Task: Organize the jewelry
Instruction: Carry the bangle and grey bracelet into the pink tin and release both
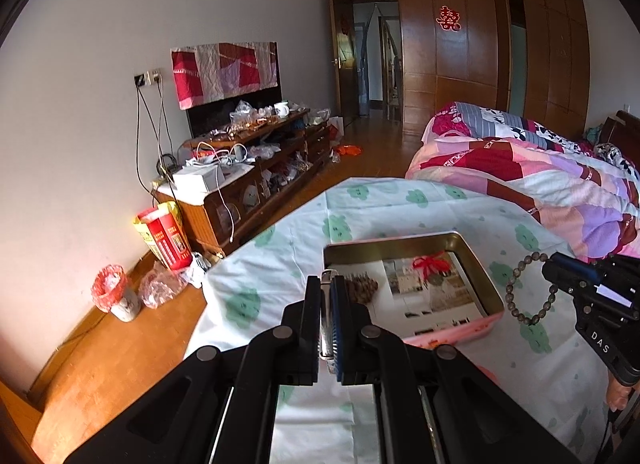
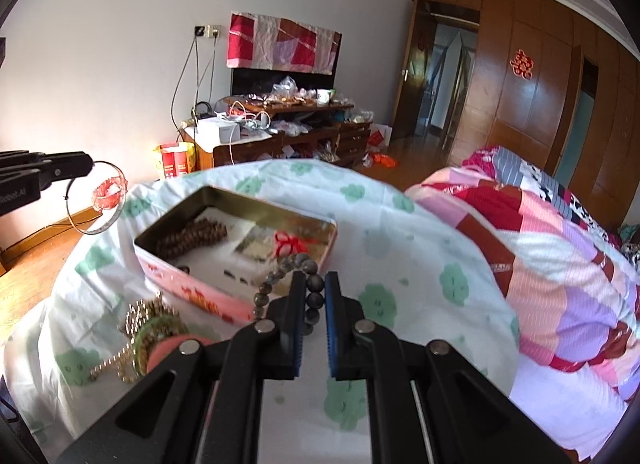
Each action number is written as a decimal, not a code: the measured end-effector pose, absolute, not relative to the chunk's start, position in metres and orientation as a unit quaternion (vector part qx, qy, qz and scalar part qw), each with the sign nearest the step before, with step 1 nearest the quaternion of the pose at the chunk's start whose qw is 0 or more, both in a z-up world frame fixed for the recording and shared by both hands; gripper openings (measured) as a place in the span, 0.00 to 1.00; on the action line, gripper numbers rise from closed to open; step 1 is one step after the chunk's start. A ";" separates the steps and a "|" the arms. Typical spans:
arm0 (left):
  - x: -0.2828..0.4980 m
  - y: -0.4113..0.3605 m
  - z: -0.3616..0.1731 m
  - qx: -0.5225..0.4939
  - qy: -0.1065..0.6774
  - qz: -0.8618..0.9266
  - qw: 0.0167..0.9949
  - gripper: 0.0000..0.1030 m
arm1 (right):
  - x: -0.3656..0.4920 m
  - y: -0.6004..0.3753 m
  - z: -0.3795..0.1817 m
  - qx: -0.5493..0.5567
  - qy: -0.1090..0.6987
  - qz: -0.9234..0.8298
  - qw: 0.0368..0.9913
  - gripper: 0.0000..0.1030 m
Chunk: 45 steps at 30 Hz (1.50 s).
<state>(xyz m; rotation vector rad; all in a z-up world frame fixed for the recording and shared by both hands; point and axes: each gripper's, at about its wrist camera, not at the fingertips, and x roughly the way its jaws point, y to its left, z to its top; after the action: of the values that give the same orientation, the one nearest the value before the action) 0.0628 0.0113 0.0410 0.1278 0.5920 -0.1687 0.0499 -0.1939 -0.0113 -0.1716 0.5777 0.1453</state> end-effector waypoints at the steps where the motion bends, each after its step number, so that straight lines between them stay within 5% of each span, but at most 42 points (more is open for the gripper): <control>1: 0.066 0.011 0.043 0.064 0.291 -0.083 0.951 0.04 | 0.053 -0.192 -0.009 -0.087 0.282 0.073 0.953 0.10; 16: 0.122 -0.015 0.040 0.109 0.303 -0.071 0.944 0.04 | 0.096 -0.175 0.010 -0.093 0.273 0.089 0.953 0.10; 32: 0.156 -0.050 -0.025 0.137 0.351 -0.056 0.925 0.04 | 0.145 -0.170 -0.032 -0.100 0.324 0.061 0.939 0.10; 45: 0.156 -0.061 -0.027 0.150 0.336 -0.074 0.927 0.05 | 0.146 -0.161 -0.045 -0.108 0.332 0.062 0.935 0.10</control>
<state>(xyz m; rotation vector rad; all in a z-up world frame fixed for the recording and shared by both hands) 0.1561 -0.0605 -0.0274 0.3080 0.6886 -0.1524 0.1456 -0.1614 -0.0447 -0.2199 0.6779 0.1267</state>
